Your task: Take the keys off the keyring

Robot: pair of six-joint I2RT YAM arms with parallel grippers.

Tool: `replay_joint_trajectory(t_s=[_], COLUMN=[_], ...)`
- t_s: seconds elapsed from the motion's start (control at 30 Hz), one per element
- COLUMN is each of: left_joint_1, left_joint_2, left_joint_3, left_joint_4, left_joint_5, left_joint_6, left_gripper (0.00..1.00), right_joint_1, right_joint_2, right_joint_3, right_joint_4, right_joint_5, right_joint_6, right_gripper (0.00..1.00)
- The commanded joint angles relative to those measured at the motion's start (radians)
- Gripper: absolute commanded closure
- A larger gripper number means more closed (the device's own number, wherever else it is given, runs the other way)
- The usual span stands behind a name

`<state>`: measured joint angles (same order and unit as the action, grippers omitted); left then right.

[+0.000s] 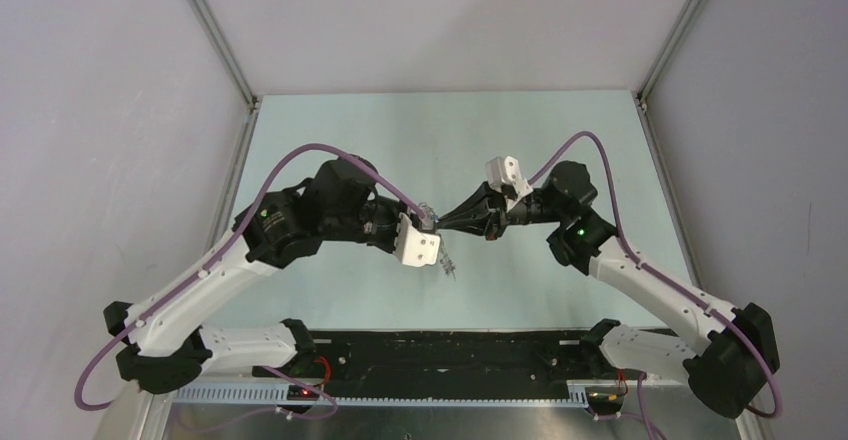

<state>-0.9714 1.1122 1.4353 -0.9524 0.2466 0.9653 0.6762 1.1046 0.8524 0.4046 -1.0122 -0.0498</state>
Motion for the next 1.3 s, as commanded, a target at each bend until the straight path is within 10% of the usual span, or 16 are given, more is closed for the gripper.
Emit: replay_joint_trajectory(t_s=[0.0, 0.2, 1.03, 1.27], left_joint_1=[-0.004, -0.004, -0.005, -0.004], left_joint_2=[-0.028, -0.022, -0.040, -0.051], left_joint_3=[-0.018, -0.033, -0.109, -0.055], left_joint_4=[0.037, 0.053, 0.096, 0.095], left_joint_5=[-0.002, 0.028, 0.073, 0.029], left_joint_6=[-0.033, -0.051, -0.115, -0.092], left_gripper=[1.00, 1.00, 1.00, 1.00], right_joint_1=[-0.010, -0.003, -0.060, -0.085], right_joint_2=[-0.045, -0.022, -0.056, -0.055], right_joint_3=[-0.028, -0.143, -0.343, -0.350], right_joint_4=[0.200, 0.541, 0.922, 0.843], right_joint_5=[0.042, 0.107, 0.381, 0.307], right_joint_6=[0.126, 0.300, 0.484, 0.465], right_gripper=[1.00, 1.00, 1.00, 0.70])
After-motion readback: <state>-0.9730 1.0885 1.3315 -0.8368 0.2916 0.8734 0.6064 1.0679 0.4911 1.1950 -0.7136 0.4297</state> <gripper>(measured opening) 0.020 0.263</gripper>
